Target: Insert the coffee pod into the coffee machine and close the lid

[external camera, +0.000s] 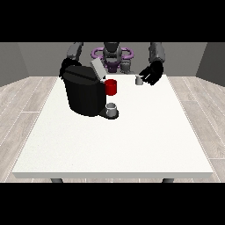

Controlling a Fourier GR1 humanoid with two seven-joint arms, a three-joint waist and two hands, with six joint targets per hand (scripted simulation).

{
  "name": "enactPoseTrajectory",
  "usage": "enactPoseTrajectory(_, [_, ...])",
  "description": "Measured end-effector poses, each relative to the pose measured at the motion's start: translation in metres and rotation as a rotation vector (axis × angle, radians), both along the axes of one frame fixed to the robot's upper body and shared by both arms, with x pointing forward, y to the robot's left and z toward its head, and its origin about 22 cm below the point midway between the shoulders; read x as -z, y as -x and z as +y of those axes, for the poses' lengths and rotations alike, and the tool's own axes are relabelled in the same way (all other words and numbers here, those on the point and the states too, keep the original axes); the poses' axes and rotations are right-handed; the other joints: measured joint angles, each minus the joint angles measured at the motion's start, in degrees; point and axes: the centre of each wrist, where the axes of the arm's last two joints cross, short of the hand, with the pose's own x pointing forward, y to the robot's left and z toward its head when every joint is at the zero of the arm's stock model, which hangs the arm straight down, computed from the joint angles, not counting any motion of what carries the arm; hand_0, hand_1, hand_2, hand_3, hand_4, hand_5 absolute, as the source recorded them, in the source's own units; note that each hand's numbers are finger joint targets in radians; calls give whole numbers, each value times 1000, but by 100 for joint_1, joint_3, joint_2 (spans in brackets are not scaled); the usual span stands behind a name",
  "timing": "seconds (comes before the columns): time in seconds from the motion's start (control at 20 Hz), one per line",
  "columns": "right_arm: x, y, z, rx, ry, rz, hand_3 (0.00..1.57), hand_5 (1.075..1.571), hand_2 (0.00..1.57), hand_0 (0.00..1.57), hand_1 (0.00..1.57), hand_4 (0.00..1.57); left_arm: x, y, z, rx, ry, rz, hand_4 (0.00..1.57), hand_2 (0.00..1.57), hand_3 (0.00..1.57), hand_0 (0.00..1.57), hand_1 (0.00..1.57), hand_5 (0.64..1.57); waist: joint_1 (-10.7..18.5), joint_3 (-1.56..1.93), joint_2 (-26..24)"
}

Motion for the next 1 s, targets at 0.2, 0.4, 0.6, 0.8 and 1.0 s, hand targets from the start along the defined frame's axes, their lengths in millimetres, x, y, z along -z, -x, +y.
enactPoseTrajectory(0.2, [-6, -2, 9, -37, -11, -26, 0, 1571, 0, 0, 0, 496, -32, -13, 2, -13, 5, -30, 573, 1329, 1292, 1252, 1252, 1571, -213, -1, 102])
enactPoseTrajectory(0.4, [-11, -2, 14, -63, -7, -48, 0, 1571, 0, 0, 0, 504, -56, -23, -2, -15, 15, -67, 536, 1327, 1277, 1256, 1256, 1571, -371, 0, 184])
enactPoseTrajectory(0.6, [-21, -9, 20, -77, -8, -91, 0, 1571, 0, 0, 0, 508, -96, -33, -2, -22, 14, -141, 515, 1292, 1237, 1248, 1248, 1571, -516, 0, 377])
enactPoseTrajectory(0.8, [-35, -13, 26, -87, 1, -110, 0, 1571, 0, 0, 0, 511, -122, -38, 2, -47, 35, -179, 476, 1262, 1198, 1239, 1239, 1571, -680, 0, 502])
enactPoseTrajectory(1.0, [-43, -18, 29, -87, 11, -125, 0, 1571, 0, 0, 0, 549, -145, -43, -7, -47, 51, -199, 516, 1319, 1251, 1264, 1264, 1571, -791, 0, 604])
